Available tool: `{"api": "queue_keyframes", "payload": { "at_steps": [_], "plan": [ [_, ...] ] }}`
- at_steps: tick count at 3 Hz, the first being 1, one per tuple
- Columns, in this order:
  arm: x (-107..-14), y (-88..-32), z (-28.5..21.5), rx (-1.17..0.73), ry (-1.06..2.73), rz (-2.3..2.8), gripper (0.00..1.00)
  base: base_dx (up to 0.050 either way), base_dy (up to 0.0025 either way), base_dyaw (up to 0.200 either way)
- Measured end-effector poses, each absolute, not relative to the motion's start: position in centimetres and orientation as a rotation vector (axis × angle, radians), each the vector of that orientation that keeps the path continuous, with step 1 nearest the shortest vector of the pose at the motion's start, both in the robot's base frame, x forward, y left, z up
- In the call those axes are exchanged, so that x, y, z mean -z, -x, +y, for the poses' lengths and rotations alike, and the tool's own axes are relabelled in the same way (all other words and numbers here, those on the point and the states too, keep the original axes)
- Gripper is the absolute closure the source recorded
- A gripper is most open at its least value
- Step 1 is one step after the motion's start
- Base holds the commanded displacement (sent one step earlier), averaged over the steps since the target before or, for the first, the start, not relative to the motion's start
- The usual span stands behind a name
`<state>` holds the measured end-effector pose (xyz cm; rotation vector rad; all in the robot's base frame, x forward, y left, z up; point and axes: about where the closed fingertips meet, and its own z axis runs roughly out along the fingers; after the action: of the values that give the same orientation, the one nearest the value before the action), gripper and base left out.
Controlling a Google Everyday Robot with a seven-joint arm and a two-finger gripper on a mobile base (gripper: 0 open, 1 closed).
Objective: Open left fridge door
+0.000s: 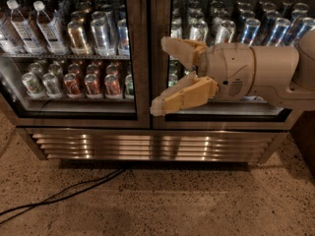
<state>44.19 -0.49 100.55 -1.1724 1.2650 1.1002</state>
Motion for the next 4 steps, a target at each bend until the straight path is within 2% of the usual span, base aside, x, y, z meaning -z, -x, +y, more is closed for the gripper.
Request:
{"api": "queue_keyframes", "payload": {
  "at_steps": [1, 2, 3, 4],
  "plan": [
    [-100.6, -44.0, -0.2, -1.106, 1.181, 1.259, 0.00, 0.000, 0.00000, 0.000],
    [-104.0, -47.8, 1.9, -1.160, 1.078, 1.256, 0.00, 0.000, 0.00000, 0.000],
    [-104.0, -47.8, 1.9, -1.159, 1.078, 1.257, 0.00, 0.000, 0.00000, 0.000],
    [-104.1, -48.0, 1.9, -1.070, 1.115, 1.323, 0.00, 0.000, 0.00000, 0.000]
  ]
}}
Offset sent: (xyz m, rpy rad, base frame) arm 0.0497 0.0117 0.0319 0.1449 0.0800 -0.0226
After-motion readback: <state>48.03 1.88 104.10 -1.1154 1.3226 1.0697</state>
